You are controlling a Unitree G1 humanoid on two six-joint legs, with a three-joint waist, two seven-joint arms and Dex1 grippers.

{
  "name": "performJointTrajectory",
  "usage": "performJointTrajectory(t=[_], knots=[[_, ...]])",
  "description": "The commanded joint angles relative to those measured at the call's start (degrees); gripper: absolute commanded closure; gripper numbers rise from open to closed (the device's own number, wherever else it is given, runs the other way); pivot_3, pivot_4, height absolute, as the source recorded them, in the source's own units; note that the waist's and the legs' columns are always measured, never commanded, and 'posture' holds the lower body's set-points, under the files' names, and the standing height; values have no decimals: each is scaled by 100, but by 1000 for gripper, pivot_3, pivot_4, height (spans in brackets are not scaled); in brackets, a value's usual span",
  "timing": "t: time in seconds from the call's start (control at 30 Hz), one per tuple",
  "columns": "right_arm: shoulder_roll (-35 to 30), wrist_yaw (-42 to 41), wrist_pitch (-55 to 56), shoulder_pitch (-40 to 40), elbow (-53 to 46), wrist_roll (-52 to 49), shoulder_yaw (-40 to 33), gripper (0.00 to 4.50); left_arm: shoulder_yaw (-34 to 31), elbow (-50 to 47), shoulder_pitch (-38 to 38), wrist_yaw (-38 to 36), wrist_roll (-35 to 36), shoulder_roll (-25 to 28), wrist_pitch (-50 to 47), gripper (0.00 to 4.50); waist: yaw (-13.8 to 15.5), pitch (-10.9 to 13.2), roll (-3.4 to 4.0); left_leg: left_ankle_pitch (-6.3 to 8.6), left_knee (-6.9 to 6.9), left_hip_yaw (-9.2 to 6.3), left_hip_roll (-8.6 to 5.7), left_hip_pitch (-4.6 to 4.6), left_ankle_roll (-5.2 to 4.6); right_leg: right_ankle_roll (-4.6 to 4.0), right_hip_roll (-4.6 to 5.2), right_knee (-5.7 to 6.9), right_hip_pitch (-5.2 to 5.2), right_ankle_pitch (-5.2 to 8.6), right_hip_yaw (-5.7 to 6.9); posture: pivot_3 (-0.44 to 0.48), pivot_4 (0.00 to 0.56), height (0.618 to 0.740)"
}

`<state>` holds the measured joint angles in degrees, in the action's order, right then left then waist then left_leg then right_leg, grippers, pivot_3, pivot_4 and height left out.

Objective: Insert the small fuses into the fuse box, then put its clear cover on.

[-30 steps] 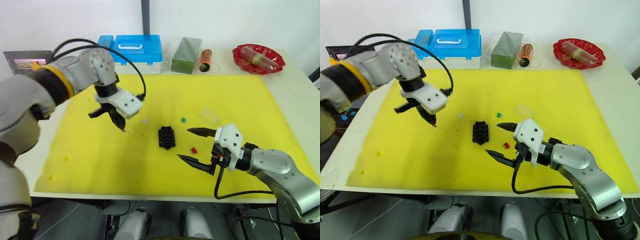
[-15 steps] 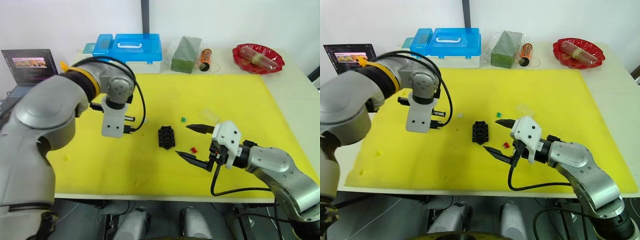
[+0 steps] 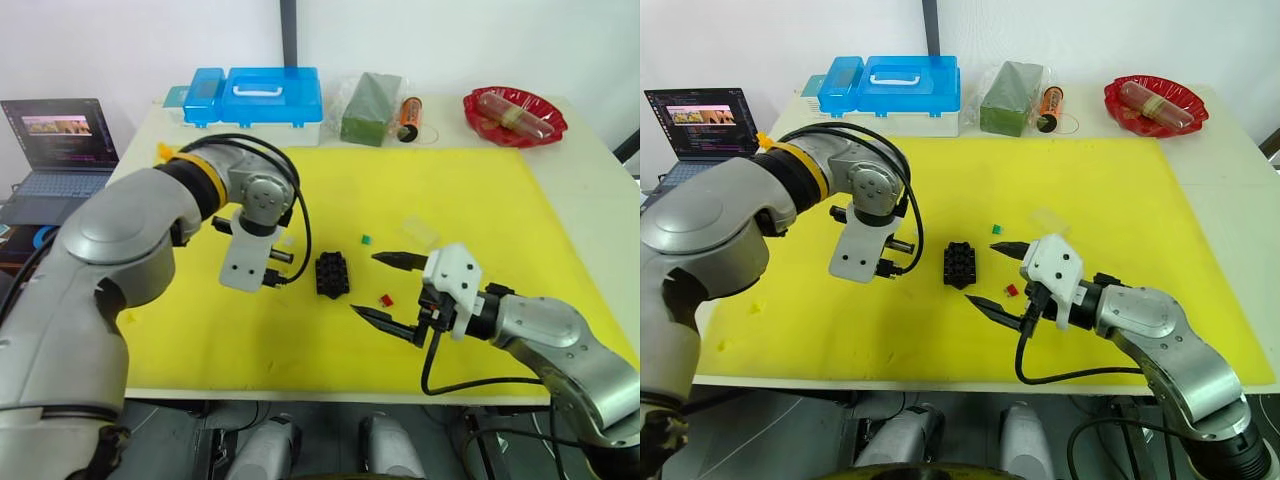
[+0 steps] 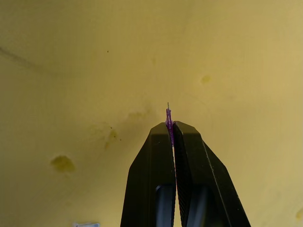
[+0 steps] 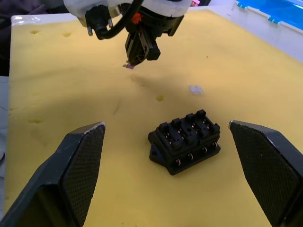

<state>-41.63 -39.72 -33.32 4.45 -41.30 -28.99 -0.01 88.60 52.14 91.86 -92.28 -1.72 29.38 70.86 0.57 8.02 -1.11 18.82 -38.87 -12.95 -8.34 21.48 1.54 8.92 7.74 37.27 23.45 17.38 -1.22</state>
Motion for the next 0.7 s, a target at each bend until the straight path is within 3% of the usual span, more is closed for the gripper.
performJointTrajectory(t=[0.03, 0.1, 0.2, 0.57, 0.7], knots=[[23, 33, 120, -85, -240, -15, -131, 0, -151, -152, -109, -22, 5, 25, 131, 4484, 2, -1, 1, 0, 0, 0, 0, 0, 0, 0, 0, 0, 0, 0, 0, 0, 150, 740], [18, 24, 152, -146, -246, -3, -138, 0, -120, -152, -89, -22, -20, 15, 102, 4484, 5, 0, 0, 0, -1, 0, 0, 0, 0, 0, 0, 1, -1, 0, 0, 0, 150, 740], [-4, -38, 246, -223, -184, 10, -184, 0, -36, -213, -23, -22, 71, 32, 59, 3781, 8, 0, 0, 0, -3, 0, 0, 0, 0, 0, 0, 0, -3, 0, 0, 0, 150, 740], [5, -244, 548, -275, 63, 156, -76, 0, -396, -76, 111, -22, 306, -213, -166, 159, 9, 0, 0, 0, -5, 0, 0, 0, 0, 0, -1, 1, -3, 0, 1, 0, 150, 740], [20, -326, 591, -148, 181, 195, -20, 0, -755, 116, 262, -22, 888, -271, -722, 53, 1, 0, 0, 0, -9, 0, 0, 2, 0, 1, 0, 0, -3, -1, 1, 0, 150, 740]])
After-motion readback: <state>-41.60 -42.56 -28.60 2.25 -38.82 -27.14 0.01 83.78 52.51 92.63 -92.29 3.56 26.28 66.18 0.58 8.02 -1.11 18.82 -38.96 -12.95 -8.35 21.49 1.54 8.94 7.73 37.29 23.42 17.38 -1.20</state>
